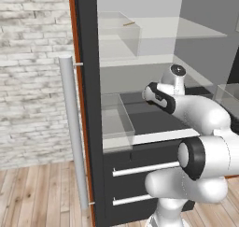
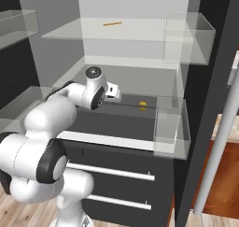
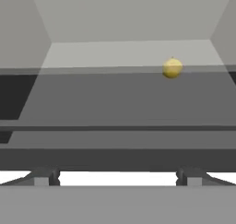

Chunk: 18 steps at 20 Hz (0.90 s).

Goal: Fully open the fridge drawer.

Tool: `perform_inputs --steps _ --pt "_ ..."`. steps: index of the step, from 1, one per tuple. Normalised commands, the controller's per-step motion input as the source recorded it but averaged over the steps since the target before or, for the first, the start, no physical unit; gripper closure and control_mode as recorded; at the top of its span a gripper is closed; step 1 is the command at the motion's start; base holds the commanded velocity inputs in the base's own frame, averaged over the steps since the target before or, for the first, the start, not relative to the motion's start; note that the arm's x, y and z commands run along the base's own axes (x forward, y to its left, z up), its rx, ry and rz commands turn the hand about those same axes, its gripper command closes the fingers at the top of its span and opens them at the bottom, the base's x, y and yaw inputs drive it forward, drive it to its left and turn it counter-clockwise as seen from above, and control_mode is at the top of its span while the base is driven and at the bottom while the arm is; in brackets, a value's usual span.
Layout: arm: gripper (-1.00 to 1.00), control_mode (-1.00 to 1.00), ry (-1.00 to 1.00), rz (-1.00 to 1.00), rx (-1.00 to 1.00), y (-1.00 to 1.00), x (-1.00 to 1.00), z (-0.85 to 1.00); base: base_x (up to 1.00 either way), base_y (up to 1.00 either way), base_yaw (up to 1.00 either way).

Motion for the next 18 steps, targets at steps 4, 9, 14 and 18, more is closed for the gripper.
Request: perform_inputs --steps 4,9,14,18 --pt "-1.0 -1.0 0.0 0.0 0.0 0.0 0.29 -0.12 0.0 0.0 0.0" --pt "-1.0 -1.0 0.0 0.0 0.0 0.0 0.29 -0.12 0.0 0.0 0.0" --pt "-1.0 -1.0 0.0 -0.02 0.0 0.02 0.28 -0.15 0.0 0.0 0.0" --pt "-1.0 -1.0 0.0 -0.09 0.0 0.09 0.28 -0.04 0.0 0.0 0.0"
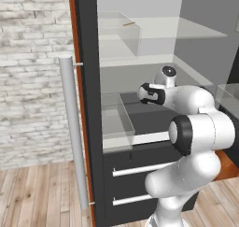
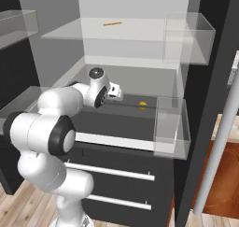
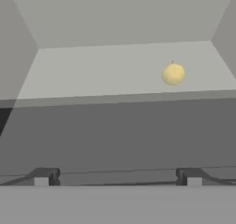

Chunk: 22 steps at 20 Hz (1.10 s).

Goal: Fully open the fridge drawer.

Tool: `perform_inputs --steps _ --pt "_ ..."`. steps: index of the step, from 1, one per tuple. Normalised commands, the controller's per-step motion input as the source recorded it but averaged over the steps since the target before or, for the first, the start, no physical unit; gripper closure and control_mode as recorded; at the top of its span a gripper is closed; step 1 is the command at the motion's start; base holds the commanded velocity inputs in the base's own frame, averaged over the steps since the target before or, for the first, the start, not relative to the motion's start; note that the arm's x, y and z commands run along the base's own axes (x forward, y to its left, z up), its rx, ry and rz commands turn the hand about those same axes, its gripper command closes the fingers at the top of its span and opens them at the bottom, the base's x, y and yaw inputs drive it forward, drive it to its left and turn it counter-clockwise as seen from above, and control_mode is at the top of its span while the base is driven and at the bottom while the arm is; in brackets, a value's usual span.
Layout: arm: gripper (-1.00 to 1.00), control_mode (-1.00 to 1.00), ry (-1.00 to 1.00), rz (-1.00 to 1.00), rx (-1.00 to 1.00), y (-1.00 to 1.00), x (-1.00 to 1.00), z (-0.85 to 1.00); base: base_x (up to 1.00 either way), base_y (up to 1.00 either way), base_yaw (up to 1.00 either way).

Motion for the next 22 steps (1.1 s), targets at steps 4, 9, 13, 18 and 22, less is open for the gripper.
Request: perform_inputs --steps 4,9,13,18,22 --pt "-1.0 -1.0 0.0 -0.08 0.0 0.04 0.28 -0.04 0.0 0.0 0.0" --pt "-1.0 -1.0 0.01 -0.07 0.01 0.0 0.17 -0.21 0.0 0.0 0.0" --pt "-1.0 -1.0 0.02 -0.07 0.0 0.0 0.14 -0.22 0.0 0.0 0.0" --pt "-1.0 -1.0 0.0 -0.07 0.01 0.0 0.22 -0.07 0.0 0.0 0.0" --pt "-1.0 -1.0 0.0 -0.07 0.01 0.0 0.21 -0.07 0.0 0.0 0.0"
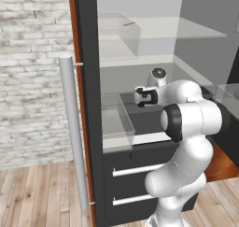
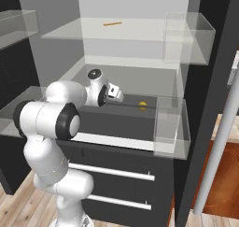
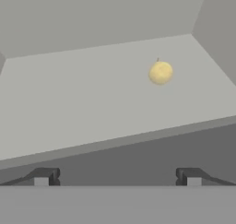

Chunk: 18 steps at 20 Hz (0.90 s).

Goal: Fully open the fridge drawer.

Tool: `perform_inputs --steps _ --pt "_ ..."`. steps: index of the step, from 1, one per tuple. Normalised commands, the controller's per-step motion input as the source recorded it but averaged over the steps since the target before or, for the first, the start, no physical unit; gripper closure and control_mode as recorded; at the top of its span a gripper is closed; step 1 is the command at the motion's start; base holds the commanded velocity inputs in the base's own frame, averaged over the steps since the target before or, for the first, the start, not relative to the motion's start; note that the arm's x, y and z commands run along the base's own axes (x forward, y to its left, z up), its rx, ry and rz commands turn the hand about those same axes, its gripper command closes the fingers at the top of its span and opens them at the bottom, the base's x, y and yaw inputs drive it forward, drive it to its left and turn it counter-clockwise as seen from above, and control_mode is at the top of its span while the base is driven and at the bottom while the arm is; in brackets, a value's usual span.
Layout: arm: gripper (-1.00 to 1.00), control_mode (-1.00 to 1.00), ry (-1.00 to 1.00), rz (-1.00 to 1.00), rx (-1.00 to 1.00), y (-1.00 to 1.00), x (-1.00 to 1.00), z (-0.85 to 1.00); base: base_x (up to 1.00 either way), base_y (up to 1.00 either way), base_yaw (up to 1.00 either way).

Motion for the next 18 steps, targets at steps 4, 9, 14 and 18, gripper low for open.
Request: perform_inputs --steps 4,9,14,18 --pt "-1.0 -1.0 0.0 -0.07 0.0 0.0 0.08 -0.25 0.0 0.0 0.0" --pt "-1.0 -1.0 0.01 -0.08 0.0 0.0 0.03 -0.32 0.0 0.0 0.0" --pt "-1.0 -1.0 0.13 -0.09 0.0 -0.01 -0.07 -0.42 0.0 0.0 0.0" --pt "-1.0 -1.0 0.2 -0.09 0.0 -0.24 -0.39 -0.5 0.0 0.0 0.0"
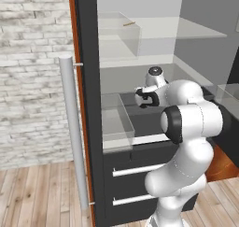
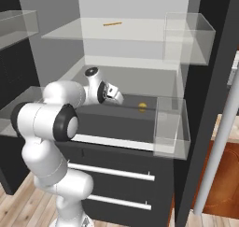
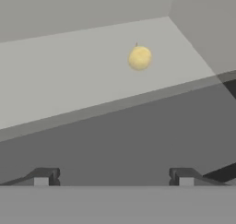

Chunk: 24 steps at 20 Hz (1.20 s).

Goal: Fully open the fridge drawer.

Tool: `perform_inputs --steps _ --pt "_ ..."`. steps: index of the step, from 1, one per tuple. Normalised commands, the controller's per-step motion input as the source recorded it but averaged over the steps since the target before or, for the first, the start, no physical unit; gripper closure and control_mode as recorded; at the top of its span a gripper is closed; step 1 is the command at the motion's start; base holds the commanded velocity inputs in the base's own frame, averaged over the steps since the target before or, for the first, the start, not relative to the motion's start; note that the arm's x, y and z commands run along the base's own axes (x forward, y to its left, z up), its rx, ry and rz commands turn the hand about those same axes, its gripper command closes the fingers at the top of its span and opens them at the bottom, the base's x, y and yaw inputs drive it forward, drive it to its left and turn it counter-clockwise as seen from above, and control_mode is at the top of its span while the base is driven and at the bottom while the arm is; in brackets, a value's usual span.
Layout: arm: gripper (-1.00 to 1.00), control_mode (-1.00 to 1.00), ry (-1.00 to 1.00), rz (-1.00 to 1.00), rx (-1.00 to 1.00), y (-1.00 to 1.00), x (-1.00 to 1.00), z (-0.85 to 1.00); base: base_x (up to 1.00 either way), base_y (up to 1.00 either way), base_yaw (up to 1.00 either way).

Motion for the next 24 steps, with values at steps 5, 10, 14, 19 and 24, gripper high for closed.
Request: perform_inputs --steps 5,10,14,19,24 --pt "-1.0 -1.0 0.13 -0.08 0.01 -0.3 -0.42 -0.41 0.0 0.0 0.0" --pt "-1.0 -1.0 0.11 -0.06 0.02 -0.39 -0.69 -0.45 0.0 0.0 0.0" --pt "-1.0 -1.0 0.1 -0.04 0.0 -0.36 -0.87 -0.39 0.0 0.0 0.0" --pt "-1.0 -1.0 0.1 -0.03 0.0 -0.29 -0.89 -0.32 0.0 0.0 0.0" --pt "-1.0 -1.0 0.09 -0.02 0.0 -0.23 -0.85 -0.24 0.0 0.0 0.0"
